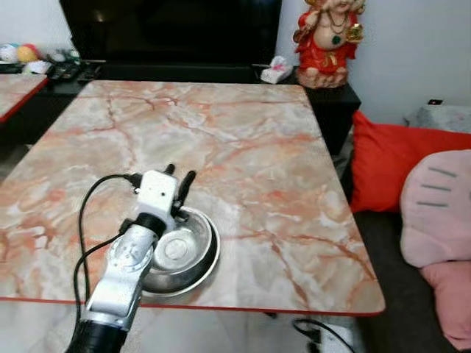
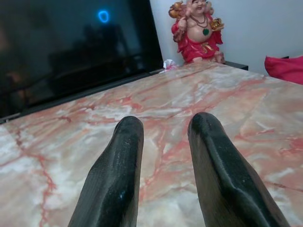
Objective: Setting the table
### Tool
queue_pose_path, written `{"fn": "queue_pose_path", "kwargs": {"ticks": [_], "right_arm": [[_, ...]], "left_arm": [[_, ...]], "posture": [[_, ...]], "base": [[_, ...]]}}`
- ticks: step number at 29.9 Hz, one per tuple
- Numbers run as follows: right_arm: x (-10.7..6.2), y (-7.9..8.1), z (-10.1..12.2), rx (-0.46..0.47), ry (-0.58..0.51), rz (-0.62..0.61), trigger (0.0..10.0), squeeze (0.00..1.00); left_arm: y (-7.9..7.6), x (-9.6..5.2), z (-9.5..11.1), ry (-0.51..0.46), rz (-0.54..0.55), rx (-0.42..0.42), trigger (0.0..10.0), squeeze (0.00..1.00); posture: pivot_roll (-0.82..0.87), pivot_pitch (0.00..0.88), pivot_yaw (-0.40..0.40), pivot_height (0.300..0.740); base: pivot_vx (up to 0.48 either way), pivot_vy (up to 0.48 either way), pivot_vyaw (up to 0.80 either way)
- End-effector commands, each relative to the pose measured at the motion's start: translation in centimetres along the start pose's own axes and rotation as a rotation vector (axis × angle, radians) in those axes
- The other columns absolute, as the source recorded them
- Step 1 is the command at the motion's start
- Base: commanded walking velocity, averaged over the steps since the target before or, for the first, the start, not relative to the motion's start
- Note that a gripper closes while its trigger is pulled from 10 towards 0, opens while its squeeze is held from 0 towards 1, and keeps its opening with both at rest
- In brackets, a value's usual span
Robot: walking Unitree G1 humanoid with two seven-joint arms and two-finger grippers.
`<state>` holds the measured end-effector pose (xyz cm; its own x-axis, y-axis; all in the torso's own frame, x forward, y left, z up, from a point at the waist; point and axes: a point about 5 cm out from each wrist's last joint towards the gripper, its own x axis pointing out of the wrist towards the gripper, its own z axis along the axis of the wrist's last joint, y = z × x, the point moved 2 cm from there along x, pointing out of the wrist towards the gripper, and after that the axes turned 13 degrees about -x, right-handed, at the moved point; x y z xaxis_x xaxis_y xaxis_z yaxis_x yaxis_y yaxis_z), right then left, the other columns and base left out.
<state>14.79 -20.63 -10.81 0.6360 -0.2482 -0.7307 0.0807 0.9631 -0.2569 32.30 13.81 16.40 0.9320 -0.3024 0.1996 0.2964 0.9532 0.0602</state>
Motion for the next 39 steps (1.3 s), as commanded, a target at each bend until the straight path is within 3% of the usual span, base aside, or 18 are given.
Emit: {"fn": "queue_pose_path", "kwargs": {"ticks": [1,6,13,20,29,39], "right_arm": [[-0.1,-2.8,-0.3,0.035,-0.025,-0.082,10.0,0.0],[-0.4,-5.2,-1.1,0.047,-0.013,-0.129,10.0,0.0],[-0.3,-5.5,-1.0,0.06,-0.02,-0.133,10.0,0.0],[-0.4,-3.8,-1.2,0.072,-0.001,-0.091,10.0,0.0],[-0.2,-2.5,-1.1,0.078,0.022,-0.053,10.0,0.0],[-0.2,-2.1,-1.2,0.071,0.027,-0.027,10.0,0.0]], "left_arm": [[-0.5,0.6,0.0,-0.007,-0.032,0.002,10.0,0.0],[-0.6,1.0,0.0,-0.02,-0.043,0.002,10.0,0.0],[0.1,0.7,-0.3,-0.026,-0.001,-0.017,10.0,0.0],[1.6,0.2,0.0,-0.048,0.079,-0.028,10.0,0.0],[2.3,-0.2,0.1,-0.047,0.103,-0.019,10.0,0.0],[2.6,-0.4,0.4,-0.054,0.115,-0.006,10.0,0.0]], "posture": [[-0.01,0.0,0.018,0.74],[-0.01,0.0,0.01,0.74],[-0.01,0.0,-0.001,0.74],[0.02,0.0,-0.027,0.74],[0.04,0.0,-0.033,0.74],[0.07,0.0,-0.033,0.74]], "base": [[0.0,0.0,0.0],[0.0,0.0,0.0],[0.0,0.0,0.0],[0.0,0.036,0.0],[0.0,0.303,-0.17],[0.0,0.306,-0.11]]}}
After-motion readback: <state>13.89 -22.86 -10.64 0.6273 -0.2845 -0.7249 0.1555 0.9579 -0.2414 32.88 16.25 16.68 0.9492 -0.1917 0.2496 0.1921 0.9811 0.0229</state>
